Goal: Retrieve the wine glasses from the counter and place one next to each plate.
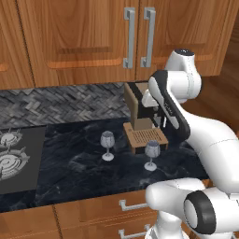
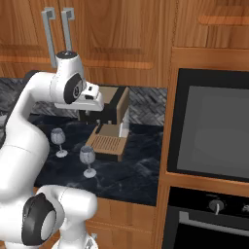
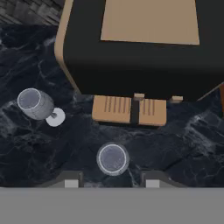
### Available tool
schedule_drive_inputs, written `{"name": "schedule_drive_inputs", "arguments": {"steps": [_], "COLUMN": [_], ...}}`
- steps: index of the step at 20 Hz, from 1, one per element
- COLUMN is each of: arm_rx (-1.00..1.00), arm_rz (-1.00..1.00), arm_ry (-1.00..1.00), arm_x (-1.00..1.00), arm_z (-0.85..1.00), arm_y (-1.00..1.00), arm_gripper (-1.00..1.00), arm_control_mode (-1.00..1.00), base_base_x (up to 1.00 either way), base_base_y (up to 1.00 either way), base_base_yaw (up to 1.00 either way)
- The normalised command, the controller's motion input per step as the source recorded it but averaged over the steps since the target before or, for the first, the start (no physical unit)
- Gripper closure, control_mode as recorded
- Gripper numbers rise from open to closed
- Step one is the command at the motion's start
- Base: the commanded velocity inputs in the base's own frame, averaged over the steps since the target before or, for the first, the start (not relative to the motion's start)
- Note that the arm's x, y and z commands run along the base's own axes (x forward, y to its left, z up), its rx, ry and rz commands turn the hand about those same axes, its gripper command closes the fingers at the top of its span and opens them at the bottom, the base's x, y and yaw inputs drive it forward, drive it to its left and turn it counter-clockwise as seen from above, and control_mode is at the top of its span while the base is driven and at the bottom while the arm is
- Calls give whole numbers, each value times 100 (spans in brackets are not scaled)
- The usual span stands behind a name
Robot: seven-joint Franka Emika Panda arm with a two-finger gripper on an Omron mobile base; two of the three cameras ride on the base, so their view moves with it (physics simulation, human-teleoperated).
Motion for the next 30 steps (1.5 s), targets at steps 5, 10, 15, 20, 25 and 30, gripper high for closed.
{"name": "schedule_drive_inputs", "arguments": {"steps": [5,10,15,20,25,30], "arm_rx": [0,9,25,36,32,55], "arm_rz": [0,-11,-51,-78,-83,-58], "arm_ry": [0,0,0,-11,-10,0], "arm_x": [-20,-42,-41,-44,-30,-40], "arm_z": [-1,-22,-4,-2,-4,-1], "arm_y": [19,26,2,16,5,-5], "arm_gripper": [-100,-100,-100,-100,-100,-100], "arm_control_mode": [-100,-100,-100,-100,-100,-100], "base_base_x": [0,0,0,0,0,0], "base_base_y": [0,0,0,0,0,0], "base_base_yaw": [0,0,0,0,0,0]}}
